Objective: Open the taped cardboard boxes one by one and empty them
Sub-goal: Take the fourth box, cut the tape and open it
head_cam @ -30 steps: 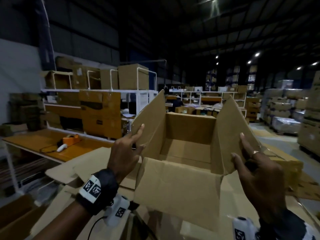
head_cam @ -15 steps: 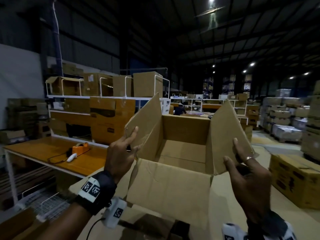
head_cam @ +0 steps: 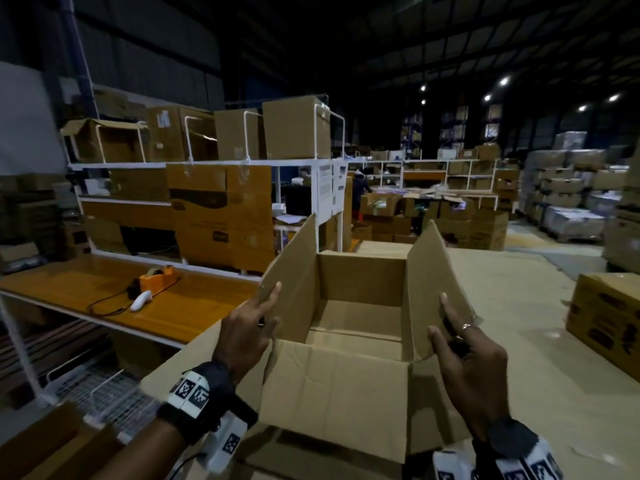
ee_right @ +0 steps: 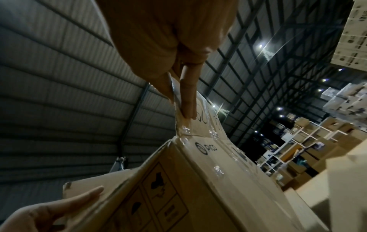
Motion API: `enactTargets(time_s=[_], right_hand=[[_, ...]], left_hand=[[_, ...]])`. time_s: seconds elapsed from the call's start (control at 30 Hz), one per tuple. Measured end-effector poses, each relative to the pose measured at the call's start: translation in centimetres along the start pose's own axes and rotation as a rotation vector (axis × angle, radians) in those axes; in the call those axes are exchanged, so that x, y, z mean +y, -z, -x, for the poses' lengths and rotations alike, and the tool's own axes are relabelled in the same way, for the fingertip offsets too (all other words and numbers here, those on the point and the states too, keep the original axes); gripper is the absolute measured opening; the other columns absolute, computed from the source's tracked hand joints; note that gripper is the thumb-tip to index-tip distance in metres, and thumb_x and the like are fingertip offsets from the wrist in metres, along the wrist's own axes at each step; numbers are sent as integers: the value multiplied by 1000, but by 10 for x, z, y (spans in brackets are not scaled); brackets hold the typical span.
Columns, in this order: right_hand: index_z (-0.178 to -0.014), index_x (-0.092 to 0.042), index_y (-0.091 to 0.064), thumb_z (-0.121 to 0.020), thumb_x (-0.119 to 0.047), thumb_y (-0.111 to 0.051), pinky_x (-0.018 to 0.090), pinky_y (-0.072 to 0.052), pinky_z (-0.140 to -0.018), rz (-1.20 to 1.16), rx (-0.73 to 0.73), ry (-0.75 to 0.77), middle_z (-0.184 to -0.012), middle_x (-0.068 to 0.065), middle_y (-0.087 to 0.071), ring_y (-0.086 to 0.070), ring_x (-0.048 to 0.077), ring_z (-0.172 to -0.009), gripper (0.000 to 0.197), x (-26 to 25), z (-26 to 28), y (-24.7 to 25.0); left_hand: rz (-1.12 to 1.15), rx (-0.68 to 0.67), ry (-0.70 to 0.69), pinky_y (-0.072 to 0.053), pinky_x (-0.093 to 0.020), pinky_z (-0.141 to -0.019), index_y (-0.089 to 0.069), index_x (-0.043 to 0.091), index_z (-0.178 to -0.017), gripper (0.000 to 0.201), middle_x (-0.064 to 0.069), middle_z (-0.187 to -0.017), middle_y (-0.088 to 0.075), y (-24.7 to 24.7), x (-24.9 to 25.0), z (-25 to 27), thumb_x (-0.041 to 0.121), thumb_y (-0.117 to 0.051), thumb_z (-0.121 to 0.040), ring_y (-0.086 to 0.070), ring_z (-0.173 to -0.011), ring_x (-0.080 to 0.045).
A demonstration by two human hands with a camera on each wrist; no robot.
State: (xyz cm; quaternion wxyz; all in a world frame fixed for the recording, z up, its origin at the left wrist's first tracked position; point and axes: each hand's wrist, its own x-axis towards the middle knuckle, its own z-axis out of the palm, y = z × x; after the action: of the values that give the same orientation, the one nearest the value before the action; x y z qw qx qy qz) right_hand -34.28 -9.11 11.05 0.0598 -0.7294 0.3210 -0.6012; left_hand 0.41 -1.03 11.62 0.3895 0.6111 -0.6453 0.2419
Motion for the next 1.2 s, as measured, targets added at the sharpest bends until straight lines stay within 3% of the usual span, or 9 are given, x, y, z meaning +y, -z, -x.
enactTargets(time_s=[0.13, 0.3, 0.43, 0.53, 0.73, 0.87, 1.03, 1.13, 1.2], right_hand=[[-142, -16, -51, -82, -3, -78, 24, -51, -61, 83, -64, -29, -80, -2, -69, -56, 8, -59, 67, 12, 9, -22], [-144, -19, -49, -84, -3, -76, 38, -56, -56, 168, -149, -44, -73, -1, -67, -58, 14, -57, 68, 12, 24, -45], [-144, -17, -50, -84, -2, -75, 39, -60, -64, 221, -180, -57, -86, 0, -73, -66, 11, -69, 67, 2, 31, -49], [-145, -20, -49, -85, -4, -73, 40, -61, -66, 258, -201, -105, -91, 0, -73, -69, 9, -73, 66, -6, 37, -45], [-143, -22, -50, -86, -2, -73, 26, -60, -68, 257, -211, -208, -94, -4, -72, -69, 2, -70, 65, -27, 49, -35], [-143, -23, -50, -86, -1, -73, 21, -60, -70, 271, -241, -235, -96, -5, -73, -70, 1, -73, 65, -25, 53, -46], [-142, -26, -49, -87, -2, -72, 29, -62, -75, 317, -299, -265, -97, -1, -72, -69, 5, -80, 65, -16, 62, -57], [-142, -24, -49, -88, -2, -70, 32, -62, -76, 364, -347, -264, -102, 1, -68, -68, 10, -84, 62, -16, 74, -62], [-141, -24, -49, -87, -2, -70, 29, -61, -78, 376, -355, -286, -101, 0, -67, -68, 10, -84, 62, -14, 81, -62]], left_hand=[[20, -85, -14, -59, -35, -71, -54, 13, -144, 74, -14, -120, -72, -20, -23, 15, 13, -86, -77, -73, -84, -25], [82, -130, -30, -59, -32, -69, -53, 14, -144, 72, -14, -124, -70, -38, -49, 27, 14, -85, -79, -74, -84, -25], [146, -158, -39, -60, -34, -72, -46, 15, -150, 71, -14, -124, -69, -42, -60, 29, 16, -79, -86, -73, -86, -23], [204, -154, -13, -60, -31, -70, -48, 13, -148, 77, -13, -116, -72, -40, -60, 38, 13, -84, -80, -73, -81, -21], [252, -200, 12, -52, -21, -74, -52, 14, -145, 79, -11, -118, -73, -42, -65, 59, 11, -87, -74, -73, -87, -20], [280, -254, 40, -57, -29, -81, -50, 15, -146, 79, -13, -126, -69, -54, -69, 65, 9, -86, -75, -72, -97, -26], [282, -352, 84, -54, -33, -96, -41, 19, -152, 78, -8, -142, -58, -62, -78, 65, 17, -80, -84, -66, -115, -25], [278, -415, 86, -54, -34, -98, -40, 22, -153, 75, -6, -144, -57, -62, -79, 69, 22, -77, -87, -65, -115, -23], [280, -461, 108, -54, -34, -97, -39, 24, -153, 74, -4, -142, -58, -62, -79, 74, 23, -75, -89, -65, -112, -21]])
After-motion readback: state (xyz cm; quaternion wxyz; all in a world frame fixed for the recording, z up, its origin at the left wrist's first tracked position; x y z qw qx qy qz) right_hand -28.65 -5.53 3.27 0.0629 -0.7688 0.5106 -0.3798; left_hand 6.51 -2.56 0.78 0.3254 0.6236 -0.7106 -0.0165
